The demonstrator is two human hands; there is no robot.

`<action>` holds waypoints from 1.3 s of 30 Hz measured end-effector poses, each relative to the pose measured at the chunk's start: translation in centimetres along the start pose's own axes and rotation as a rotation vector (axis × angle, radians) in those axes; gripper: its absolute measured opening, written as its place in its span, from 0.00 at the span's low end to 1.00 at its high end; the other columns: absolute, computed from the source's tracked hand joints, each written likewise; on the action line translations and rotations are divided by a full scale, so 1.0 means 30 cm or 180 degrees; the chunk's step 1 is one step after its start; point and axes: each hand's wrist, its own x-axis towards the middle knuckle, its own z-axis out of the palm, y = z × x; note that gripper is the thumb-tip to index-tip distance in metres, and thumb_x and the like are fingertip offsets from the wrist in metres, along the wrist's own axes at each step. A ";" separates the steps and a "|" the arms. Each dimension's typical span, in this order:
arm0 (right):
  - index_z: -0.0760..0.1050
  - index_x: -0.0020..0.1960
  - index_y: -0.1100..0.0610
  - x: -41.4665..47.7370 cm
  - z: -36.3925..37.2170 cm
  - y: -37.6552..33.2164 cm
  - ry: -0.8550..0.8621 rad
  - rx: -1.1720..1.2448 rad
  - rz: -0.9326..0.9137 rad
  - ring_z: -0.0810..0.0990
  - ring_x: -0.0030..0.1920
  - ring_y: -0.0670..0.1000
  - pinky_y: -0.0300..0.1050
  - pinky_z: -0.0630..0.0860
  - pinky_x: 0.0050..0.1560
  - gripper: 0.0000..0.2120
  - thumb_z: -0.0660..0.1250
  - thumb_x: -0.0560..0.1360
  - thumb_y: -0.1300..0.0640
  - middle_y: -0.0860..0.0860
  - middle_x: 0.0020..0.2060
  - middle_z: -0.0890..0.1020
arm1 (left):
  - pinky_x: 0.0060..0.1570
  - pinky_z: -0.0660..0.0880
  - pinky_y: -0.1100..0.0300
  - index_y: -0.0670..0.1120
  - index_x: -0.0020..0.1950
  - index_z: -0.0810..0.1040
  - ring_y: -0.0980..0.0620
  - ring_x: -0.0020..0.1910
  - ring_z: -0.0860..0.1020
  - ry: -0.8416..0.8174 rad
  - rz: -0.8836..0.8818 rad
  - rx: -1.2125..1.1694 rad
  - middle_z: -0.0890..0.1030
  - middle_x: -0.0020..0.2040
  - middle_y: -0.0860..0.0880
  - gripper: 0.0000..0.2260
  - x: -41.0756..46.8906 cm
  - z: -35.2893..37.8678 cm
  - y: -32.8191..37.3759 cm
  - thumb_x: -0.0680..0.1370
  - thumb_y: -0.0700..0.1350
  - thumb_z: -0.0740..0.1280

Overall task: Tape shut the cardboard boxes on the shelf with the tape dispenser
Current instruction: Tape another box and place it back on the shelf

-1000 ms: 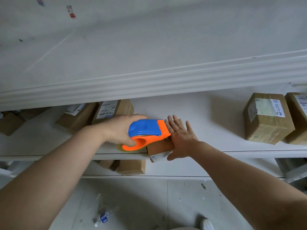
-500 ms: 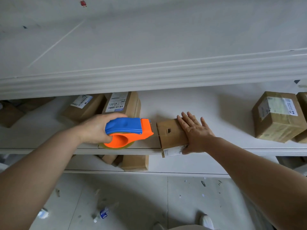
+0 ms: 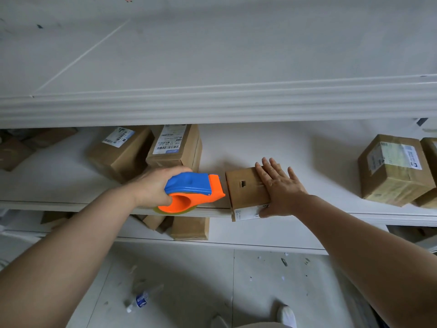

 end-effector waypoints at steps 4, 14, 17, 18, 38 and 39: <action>0.34 0.77 0.46 0.001 0.001 -0.005 0.0013 0.0025 0.0134 0.34 0.77 0.48 0.59 0.40 0.76 0.61 0.74 0.61 0.37 0.46 0.78 0.38 | 0.55 0.76 0.54 0.72 0.60 0.67 0.56 0.55 0.77 0.0224 -0.0036 -0.0229 0.77 0.58 0.58 0.37 -0.037 -0.085 -0.005 0.61 0.36 0.68; 0.37 0.78 0.47 -0.006 0.007 -0.023 0.0057 0.0082 0.0197 0.36 0.77 0.48 0.62 0.43 0.75 0.62 0.75 0.59 0.38 0.45 0.78 0.41 | 0.45 0.70 0.71 0.64 0.66 0.69 0.57 0.54 0.75 0.0254 0.0049 0.0103 0.74 0.60 0.60 0.36 -0.055 -0.123 0.035 0.66 0.31 0.68; 0.36 0.78 0.47 -0.008 0.006 -0.012 0.0053 0.0088 0.0178 0.36 0.77 0.49 0.63 0.43 0.75 0.62 0.75 0.59 0.36 0.45 0.78 0.40 | 0.43 0.67 0.73 0.62 0.68 0.68 0.56 0.54 0.74 0.0277 -0.0016 0.0105 0.74 0.60 0.58 0.37 -0.039 -0.098 0.017 0.67 0.31 0.68; 0.36 0.78 0.47 -0.009 0.008 -0.009 0.0058 0.0084 0.0175 0.36 0.77 0.49 0.63 0.43 0.75 0.62 0.75 0.60 0.36 0.46 0.78 0.40 | 0.44 0.67 0.73 0.61 0.68 0.68 0.56 0.54 0.74 0.0278 -0.0012 0.0092 0.74 0.60 0.57 0.36 -0.034 -0.090 0.012 0.67 0.31 0.68; 0.31 0.77 0.49 -0.011 0.005 0.001 0.0036 -0.0015 -0.0015 0.34 0.77 0.51 0.63 0.41 0.75 0.63 0.73 0.61 0.34 0.49 0.77 0.35 | 0.48 0.66 0.60 0.57 0.68 0.70 0.50 0.52 0.71 0.0385 -0.0027 0.0239 0.72 0.53 0.48 0.34 0.023 0.086 0.034 0.67 0.30 0.64; 0.31 0.77 0.49 -0.013 0.007 0.001 0.0052 -0.0009 -0.0019 0.34 0.77 0.51 0.62 0.41 0.75 0.63 0.72 0.61 0.33 0.50 0.77 0.35 | 0.49 0.67 0.60 0.57 0.68 0.70 0.50 0.53 0.72 0.0409 -0.0024 0.0216 0.72 0.54 0.49 0.34 0.022 0.087 0.028 0.67 0.30 0.64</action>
